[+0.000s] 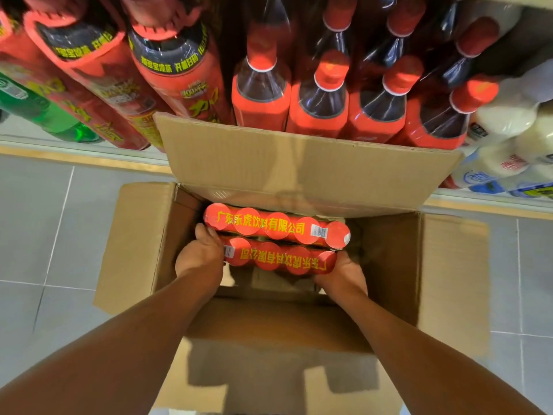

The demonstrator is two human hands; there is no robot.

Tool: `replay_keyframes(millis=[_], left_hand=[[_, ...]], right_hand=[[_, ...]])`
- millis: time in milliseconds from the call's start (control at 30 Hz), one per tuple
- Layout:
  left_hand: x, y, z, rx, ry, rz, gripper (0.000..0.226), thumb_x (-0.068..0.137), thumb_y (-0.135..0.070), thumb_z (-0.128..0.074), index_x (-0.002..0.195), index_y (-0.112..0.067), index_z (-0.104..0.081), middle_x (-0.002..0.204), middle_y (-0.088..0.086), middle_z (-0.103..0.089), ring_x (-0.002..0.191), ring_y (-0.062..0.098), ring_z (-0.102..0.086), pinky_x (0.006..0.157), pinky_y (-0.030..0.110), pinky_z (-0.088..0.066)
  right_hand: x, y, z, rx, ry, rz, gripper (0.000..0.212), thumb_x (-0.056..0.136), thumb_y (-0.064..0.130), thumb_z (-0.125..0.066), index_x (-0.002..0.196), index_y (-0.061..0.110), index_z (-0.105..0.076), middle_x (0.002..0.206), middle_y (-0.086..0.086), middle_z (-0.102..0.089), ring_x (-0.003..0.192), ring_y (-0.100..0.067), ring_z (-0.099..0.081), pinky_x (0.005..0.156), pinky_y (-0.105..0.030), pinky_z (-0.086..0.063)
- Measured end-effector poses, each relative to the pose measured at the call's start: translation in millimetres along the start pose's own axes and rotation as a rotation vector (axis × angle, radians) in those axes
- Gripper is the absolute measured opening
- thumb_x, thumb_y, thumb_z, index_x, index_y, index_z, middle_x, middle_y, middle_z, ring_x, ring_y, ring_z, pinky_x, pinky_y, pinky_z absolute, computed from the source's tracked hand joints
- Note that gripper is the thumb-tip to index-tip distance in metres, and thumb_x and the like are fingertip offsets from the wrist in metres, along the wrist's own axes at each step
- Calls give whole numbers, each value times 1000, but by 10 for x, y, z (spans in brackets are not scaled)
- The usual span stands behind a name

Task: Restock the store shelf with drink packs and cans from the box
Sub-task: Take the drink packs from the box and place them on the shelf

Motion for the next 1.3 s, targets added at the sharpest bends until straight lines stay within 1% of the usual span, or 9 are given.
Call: replay_keyframes(millis=[433,567,667,733,800,900,1100,1200,1300], left_hand=[[-866,279,654,-130,-156,-126,39,101,-19,-43,137,-9,-31,125,10,-43,93,21,-66,69,29,-53],[-1223,583,1006,-490,-120,-149,37,95,-27,-55,125,-17,-36,120,8,-55,102,26,-60,84,38,-50],[-1528,815,1361,-877,-111,-259,48,87,-24,-68,129,-21,-44,114,5,-63,101,25,-61,89,41,-49],[-1795,977,1698,-1034,-159,-354,47,81,-28,-72,120,-30,-47,103,-5,-62,93,17,-61,81,31,-50],[-2043,1127,1951,-1050,-208,-392,46,76,-29,-74,113,-35,-47,97,-13,-59,89,9,-60,72,15,-43],[-2451,1368,2355,-1059,-286,-435,47,77,-34,-78,114,-31,-50,100,-14,-62,89,5,-62,69,11,-41],[-3588,1932,3190,-1152,-337,-418,53,74,-31,-86,117,-33,-53,105,-16,-64,97,3,-64,73,12,-45],[-4168,2233,3601,-1190,-405,-427,54,74,-30,-86,117,-35,-54,108,-19,-64,102,-3,-60,78,16,-47],[-4764,2589,4036,-1234,-501,-436,55,69,-42,-86,113,-45,-53,109,-26,-63,104,-7,-58,70,14,-47]], right_hand=[[-604,32,654,-3,40,8,48,76,29,-85,114,23,-57,96,5,-65,86,-13,-64,75,-28,-55],[-1001,233,1095,-20,57,27,47,69,32,-85,108,27,-59,92,7,-67,84,-12,-64,74,-28,-55],[-1317,363,1473,-29,42,55,50,63,37,-86,107,29,-62,95,7,-69,87,-13,-64,77,-27,-54],[-1568,465,1732,-19,28,99,50,63,41,-87,108,30,-67,92,10,-71,82,-10,-65,70,-21,-52],[-1823,557,1947,-29,15,158,48,66,42,-85,110,29,-69,94,9,-73,87,-12,-69,74,-23,-54],[-2313,755,2359,-32,-8,183,45,70,43,-81,111,27,-69,102,4,-75,97,-20,-70,84,-31,-55],[-3609,1089,3415,74,-164,246,45,72,45,-83,112,31,-66,105,7,-74,106,-19,-69,77,-23,-43],[-4227,1242,3890,139,-201,312,50,72,39,-85,116,27,-64,97,8,-74,100,-20,-71,72,-22,-47],[-4923,1481,4386,178,-260,419,45,69,39,-89,105,31,-64,83,16,-71,84,-11,-70,56,-8,-44]])
Point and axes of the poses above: each hand's wrist, its own x-axis towards the middle knuckle, its own z-axis out of the back of the hand, y = z × x, the point moved 9 cm from there along x, towards the middle knuckle
